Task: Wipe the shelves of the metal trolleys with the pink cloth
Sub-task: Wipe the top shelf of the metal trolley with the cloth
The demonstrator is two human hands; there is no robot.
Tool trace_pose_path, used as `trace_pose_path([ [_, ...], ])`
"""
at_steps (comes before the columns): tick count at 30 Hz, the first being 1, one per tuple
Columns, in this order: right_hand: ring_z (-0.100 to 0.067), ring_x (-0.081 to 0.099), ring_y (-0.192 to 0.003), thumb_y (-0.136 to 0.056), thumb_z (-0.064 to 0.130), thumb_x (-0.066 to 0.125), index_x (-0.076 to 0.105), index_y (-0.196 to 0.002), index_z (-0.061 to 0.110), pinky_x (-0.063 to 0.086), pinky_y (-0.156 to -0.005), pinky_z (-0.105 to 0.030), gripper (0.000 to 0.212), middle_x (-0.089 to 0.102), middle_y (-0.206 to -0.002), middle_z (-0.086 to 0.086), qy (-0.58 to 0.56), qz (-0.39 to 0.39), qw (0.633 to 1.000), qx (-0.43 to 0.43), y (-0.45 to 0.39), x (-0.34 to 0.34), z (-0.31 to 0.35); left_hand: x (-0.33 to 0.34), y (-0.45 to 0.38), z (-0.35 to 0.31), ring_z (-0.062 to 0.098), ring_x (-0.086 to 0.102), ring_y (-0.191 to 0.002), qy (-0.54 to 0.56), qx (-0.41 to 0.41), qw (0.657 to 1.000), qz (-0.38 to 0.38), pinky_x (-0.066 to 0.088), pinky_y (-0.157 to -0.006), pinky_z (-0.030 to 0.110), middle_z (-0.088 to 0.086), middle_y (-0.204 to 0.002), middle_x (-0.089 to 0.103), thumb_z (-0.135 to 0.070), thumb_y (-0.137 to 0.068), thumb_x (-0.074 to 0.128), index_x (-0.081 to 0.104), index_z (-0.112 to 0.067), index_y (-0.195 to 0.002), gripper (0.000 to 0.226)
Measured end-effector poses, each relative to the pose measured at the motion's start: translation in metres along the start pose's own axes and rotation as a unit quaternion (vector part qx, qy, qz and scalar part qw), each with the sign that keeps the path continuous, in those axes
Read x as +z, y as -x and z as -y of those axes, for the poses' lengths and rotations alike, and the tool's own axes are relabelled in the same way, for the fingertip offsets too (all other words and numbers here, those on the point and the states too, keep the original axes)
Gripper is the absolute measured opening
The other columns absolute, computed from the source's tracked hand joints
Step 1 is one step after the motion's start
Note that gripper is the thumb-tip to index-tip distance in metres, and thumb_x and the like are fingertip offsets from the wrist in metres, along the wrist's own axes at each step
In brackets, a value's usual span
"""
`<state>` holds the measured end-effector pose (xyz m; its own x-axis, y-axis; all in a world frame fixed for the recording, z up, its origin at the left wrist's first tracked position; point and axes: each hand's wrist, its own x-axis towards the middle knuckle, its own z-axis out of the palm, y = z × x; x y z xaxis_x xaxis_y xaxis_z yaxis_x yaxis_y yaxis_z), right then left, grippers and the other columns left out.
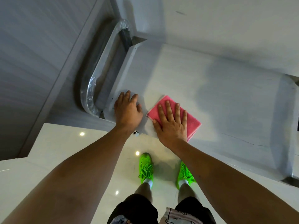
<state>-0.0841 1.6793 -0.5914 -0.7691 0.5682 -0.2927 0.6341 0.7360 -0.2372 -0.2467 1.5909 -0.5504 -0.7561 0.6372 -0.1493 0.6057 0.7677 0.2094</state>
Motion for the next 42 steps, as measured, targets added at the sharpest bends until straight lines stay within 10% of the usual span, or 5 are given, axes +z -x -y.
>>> trace_pose_path([
  [14, -0.029, -0.025, -0.154, -0.101, 0.059, 0.005, -0.002, -0.161, 0.036, -0.02, -0.12, -0.054, 0.065, -0.017, -0.168, 0.007, -0.001, 0.017, 0.994, -0.111, -0.009, 0.024, 0.063, 0.017, 0.035, 0.057, 0.038, 0.055, -0.098, 0.093, -0.134, 0.979, -0.125, 0.048, -0.084, 0.046, 0.017, -0.101, 0.065, -0.011, -0.092, 0.058, 0.066, -0.009, -0.096, 0.009],
  [27, -0.033, -0.011, -0.156, -0.101, 0.067, 0.003, 0.005, -0.162, 0.036, -0.017, -0.12, -0.053, 0.069, -0.001, -0.172, 0.003, 0.066, 0.023, 0.959, -0.275, -0.099, 0.002, 0.066, 0.015, 0.033, 0.032, 0.041, 0.057, -0.1, 0.101, -0.221, 0.956, -0.163, 0.048, -0.079, 0.049, 0.022, -0.097, 0.065, -0.01, -0.083, 0.056, 0.068, -0.002, -0.086, 0.015],
  [42, -0.032, -0.014, -0.156, -0.098, 0.075, 0.006, -0.009, -0.162, 0.037, -0.011, -0.123, -0.057, 0.075, -0.011, -0.171, 0.002, 0.076, -0.009, 0.969, -0.236, -0.238, -0.044, 0.044, 0.029, 0.024, 0.015, 0.036, 0.06, -0.086, -0.029, -0.233, 0.954, -0.188, 0.045, -0.074, 0.042, 0.012, -0.084, 0.065, -0.024, -0.087, 0.058, 0.069, -0.012, -0.084, 0.016],
])
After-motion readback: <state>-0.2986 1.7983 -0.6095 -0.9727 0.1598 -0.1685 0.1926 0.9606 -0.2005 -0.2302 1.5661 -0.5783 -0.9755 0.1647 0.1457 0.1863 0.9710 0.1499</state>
